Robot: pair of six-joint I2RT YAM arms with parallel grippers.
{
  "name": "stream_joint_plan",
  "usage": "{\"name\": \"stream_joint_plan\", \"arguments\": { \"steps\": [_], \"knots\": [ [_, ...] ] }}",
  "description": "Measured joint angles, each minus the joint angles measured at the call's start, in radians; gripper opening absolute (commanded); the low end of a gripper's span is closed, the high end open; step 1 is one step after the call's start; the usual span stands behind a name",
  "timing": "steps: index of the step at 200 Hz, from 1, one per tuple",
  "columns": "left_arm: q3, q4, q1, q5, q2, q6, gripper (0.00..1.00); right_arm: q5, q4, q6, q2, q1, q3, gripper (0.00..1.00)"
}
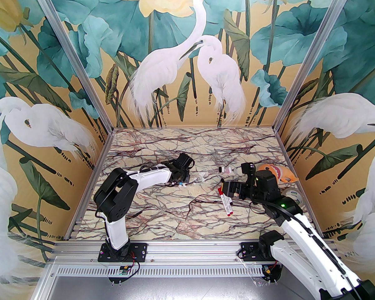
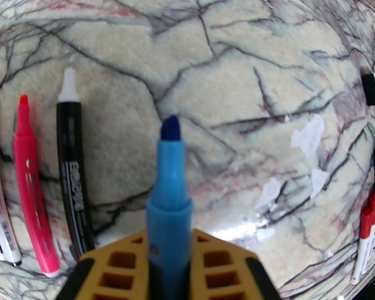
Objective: Open the pen caps
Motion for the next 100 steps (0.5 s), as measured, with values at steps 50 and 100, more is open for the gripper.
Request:
{"name": "stream_joint_plan", "arguments": {
  "steps": [50, 100],
  "knots": [
    [0.026, -0.015, 0.019, -0.04, 0.04, 0.034, 0.08, -0.003, 0.0, 0.0, 0.011, 0.0, 0.0, 0.99],
    [0.039, -0.023, 0.019, -0.062, 0.063, 0.048, 0.12, -0.003, 0.0, 0.0, 0.018, 0.0, 0.0, 0.99]
  ]
}}
